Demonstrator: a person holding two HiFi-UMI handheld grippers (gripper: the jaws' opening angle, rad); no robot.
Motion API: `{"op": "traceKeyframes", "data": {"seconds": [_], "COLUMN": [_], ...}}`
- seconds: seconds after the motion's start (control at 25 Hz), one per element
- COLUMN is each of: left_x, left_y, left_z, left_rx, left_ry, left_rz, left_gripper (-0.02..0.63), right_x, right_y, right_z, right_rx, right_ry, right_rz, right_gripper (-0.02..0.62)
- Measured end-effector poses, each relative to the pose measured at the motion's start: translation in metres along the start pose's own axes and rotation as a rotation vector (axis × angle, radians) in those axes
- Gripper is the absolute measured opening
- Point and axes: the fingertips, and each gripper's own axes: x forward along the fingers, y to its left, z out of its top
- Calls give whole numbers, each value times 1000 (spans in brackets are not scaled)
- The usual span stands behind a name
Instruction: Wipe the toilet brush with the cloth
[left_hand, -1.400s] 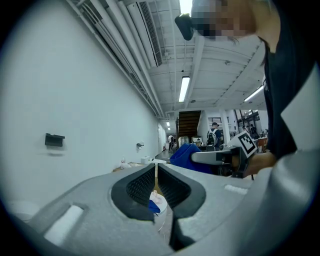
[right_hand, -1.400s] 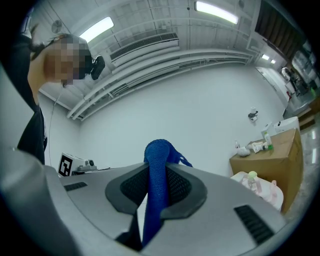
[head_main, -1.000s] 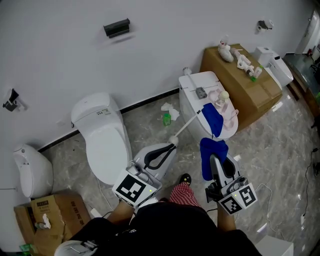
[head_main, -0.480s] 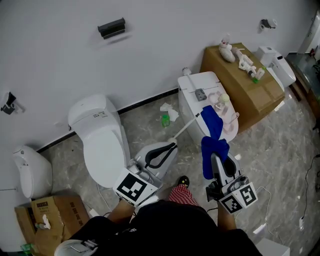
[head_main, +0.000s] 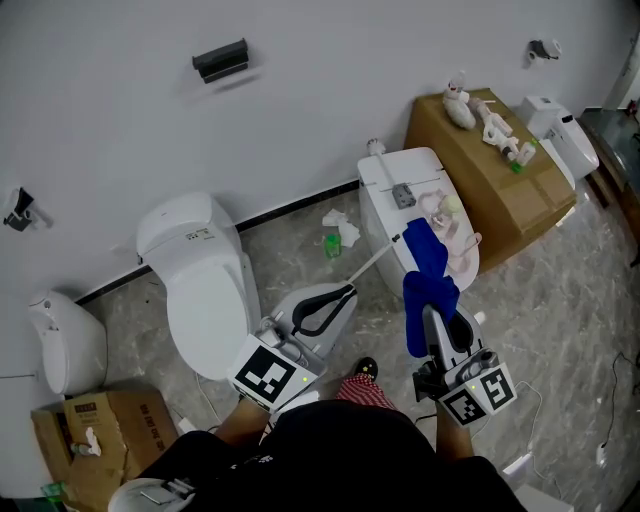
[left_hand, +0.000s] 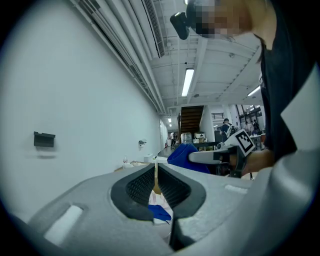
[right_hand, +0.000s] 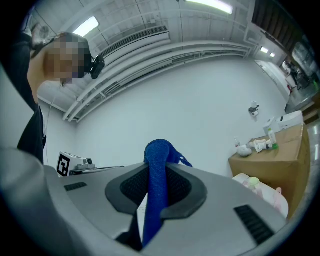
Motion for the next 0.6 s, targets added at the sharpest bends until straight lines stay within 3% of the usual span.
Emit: {"op": "traceKeyframes", "data": {"seconds": [0.6], "left_x": [48], "left_y": [13], "left_z": [4], "left_rx": [26], "left_ry": [-1], "left_rz": [21], "left_gripper": [6], "right_x": [18], "right_y": [-48], "right_z": [14], "right_rx": [9], "right_ry": [-6], "right_rz": [13], "right_gripper": [64]}}
